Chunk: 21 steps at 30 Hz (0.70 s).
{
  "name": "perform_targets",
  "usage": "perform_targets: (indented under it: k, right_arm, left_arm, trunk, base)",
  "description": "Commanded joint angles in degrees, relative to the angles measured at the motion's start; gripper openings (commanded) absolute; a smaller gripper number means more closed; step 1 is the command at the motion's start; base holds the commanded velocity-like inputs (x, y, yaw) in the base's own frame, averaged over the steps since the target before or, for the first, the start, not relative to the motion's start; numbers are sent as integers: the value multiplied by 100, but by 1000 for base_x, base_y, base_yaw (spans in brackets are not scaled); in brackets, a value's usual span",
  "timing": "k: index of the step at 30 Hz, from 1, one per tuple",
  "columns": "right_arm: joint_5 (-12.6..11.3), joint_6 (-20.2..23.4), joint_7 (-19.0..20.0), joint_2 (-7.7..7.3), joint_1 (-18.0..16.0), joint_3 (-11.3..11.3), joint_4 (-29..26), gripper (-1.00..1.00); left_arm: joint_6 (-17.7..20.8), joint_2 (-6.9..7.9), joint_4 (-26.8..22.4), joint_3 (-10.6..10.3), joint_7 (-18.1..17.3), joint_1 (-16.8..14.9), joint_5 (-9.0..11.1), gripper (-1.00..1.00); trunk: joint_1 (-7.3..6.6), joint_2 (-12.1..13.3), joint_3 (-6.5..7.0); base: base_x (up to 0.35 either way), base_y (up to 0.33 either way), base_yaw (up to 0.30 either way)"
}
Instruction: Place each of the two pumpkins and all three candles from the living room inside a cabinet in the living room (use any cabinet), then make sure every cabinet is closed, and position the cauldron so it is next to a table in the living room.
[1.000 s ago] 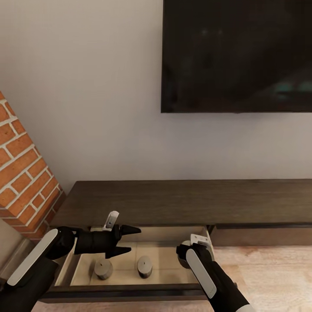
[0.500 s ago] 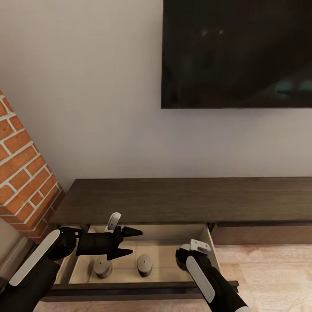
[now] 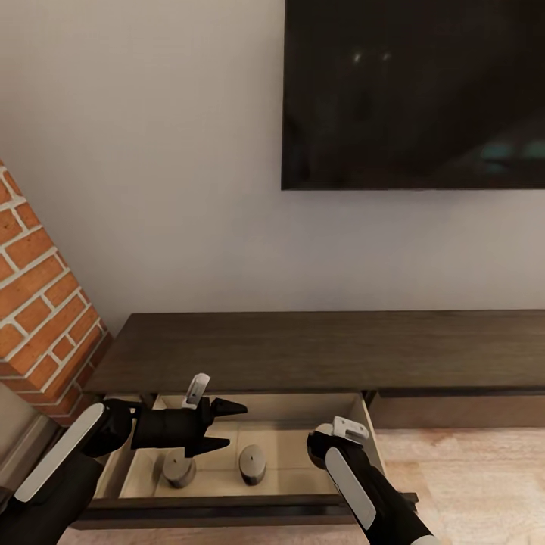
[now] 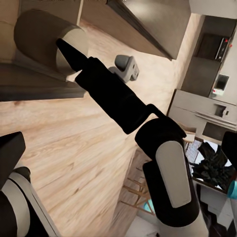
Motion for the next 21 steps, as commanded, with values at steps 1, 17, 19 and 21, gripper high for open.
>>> perform_targets:
  k: [1, 17, 19, 21]
  right_arm:
    - [-41, 11, -43, -3, -5, 12, -8, -100]
    - [-42, 17, -43, -3, -4, 12, -6, -100]
    - [-42, 17, -42, -3, -5, 13, -2, -100]
    - [-42, 18, -41, -3, -5, 14, -1, -100]
  left_arm:
    - [-7, 3, -3, -4, 58, 1, 60, 100]
    - [-7, 4, -2, -4, 66, 43, 59, 100]
    - [-9, 3, -2, -4, 66, 43, 59, 100]
    - [-8, 3, -2, -4, 66, 43, 59, 100]
  trunk:
    - [1, -2, -5]
    - [1, -2, -5]
    - [1, -2, -5]
    - [1, -2, -5]
  base:
    - [100, 0, 0]
    - [56, 0, 0]
    - [2, 0, 0]
    - [-3, 0, 0]
